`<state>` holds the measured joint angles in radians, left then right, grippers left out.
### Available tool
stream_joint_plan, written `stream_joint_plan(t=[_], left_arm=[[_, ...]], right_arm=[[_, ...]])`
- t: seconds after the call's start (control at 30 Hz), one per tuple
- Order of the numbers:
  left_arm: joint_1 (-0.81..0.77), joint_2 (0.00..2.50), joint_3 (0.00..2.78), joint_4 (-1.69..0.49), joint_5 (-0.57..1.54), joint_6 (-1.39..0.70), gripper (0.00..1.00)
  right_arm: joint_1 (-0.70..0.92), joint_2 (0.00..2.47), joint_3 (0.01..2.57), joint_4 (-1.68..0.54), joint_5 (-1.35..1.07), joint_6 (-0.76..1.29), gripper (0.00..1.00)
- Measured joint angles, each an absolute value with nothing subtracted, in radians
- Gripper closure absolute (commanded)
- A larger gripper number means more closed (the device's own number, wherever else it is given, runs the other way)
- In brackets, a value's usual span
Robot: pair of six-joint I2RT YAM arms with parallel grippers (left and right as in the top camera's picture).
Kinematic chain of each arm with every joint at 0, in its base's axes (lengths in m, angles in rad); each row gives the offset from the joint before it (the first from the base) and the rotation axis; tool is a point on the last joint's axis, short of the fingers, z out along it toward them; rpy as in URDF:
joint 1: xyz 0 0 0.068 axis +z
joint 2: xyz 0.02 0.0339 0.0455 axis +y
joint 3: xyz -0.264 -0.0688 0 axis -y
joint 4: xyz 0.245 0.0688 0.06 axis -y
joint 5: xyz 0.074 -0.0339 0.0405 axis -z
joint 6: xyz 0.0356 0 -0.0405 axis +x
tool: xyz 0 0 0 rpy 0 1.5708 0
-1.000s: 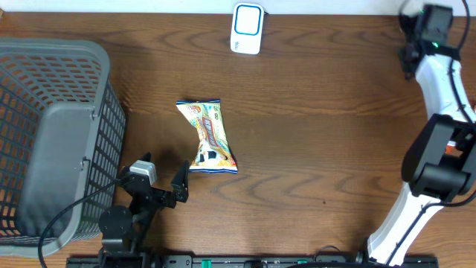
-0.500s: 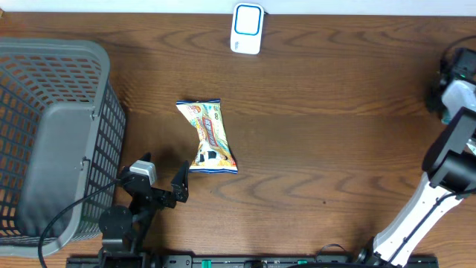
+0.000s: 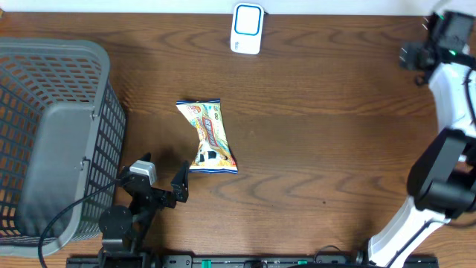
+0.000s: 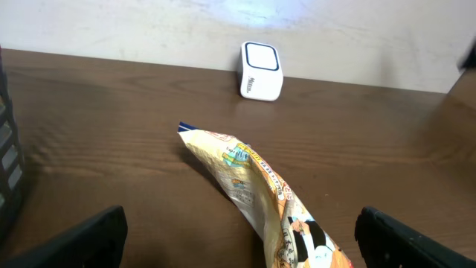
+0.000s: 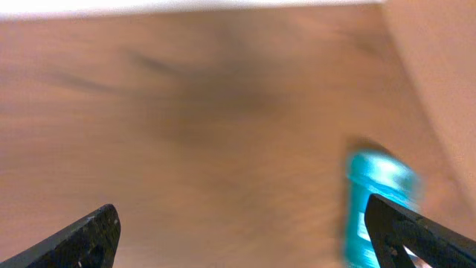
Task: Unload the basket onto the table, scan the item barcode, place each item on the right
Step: 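Carry the teal bottle off the table to the right, then move the right gripper back to the yellow snack bag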
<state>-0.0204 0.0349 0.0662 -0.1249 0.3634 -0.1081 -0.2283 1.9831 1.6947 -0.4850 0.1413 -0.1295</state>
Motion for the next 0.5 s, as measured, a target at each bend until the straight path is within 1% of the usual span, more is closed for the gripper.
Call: stream_joint_plan(t=[0.13,0.33,0.5], left_arm=[[-0.02,0.035,0.066,-0.125,0.363,-0.108,0.02],[-0.02,0.035,0.066,-0.125,0.363,-0.108,0.02],[-0.02,0.035,0.066,-0.125,0.363,-0.108,0.02]], right_arm=[[-0.062,1.891,1.705,-0.551,-0.047,-0.002,0.01],[0.22,1.899,1.706,-0.685,-0.249,0.189,0.01],[0.458,1.947,1.706,-0.75,-0.312,0.249,0.01]])
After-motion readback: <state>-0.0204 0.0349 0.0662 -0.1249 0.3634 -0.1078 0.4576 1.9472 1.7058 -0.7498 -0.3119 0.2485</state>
